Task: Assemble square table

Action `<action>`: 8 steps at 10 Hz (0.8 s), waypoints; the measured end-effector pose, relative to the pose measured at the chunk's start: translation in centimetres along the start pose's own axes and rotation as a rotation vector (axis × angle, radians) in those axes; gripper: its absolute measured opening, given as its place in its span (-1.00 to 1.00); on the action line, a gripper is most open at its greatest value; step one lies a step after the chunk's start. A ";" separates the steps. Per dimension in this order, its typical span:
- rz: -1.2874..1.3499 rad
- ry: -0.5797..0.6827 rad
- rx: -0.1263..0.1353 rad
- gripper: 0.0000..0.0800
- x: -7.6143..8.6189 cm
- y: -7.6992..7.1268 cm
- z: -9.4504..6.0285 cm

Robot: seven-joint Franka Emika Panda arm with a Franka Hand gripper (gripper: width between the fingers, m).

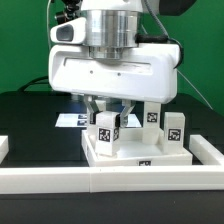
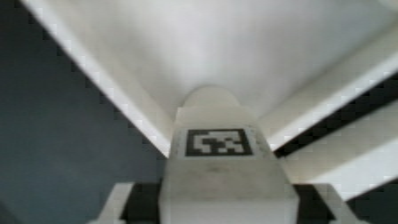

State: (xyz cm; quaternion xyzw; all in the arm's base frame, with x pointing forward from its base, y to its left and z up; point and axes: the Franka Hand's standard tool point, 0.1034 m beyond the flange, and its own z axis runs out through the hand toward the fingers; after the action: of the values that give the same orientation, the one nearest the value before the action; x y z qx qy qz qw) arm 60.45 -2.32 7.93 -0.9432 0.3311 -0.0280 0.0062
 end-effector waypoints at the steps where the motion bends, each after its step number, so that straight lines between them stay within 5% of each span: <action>1: 0.036 0.011 0.005 -0.27 0.0 -0.3 0.0; 8: 0.444 0.008 0.008 -0.27 -0.1 -0.4 0.1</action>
Offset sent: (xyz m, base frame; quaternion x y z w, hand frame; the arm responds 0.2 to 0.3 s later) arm 0.0000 0.0000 0.0000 0.0000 0.0000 0.1938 0.9810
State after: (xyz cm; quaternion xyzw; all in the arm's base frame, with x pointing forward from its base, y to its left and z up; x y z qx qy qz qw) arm 60.64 -1.91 7.88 -0.8469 0.5306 -0.0309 0.0148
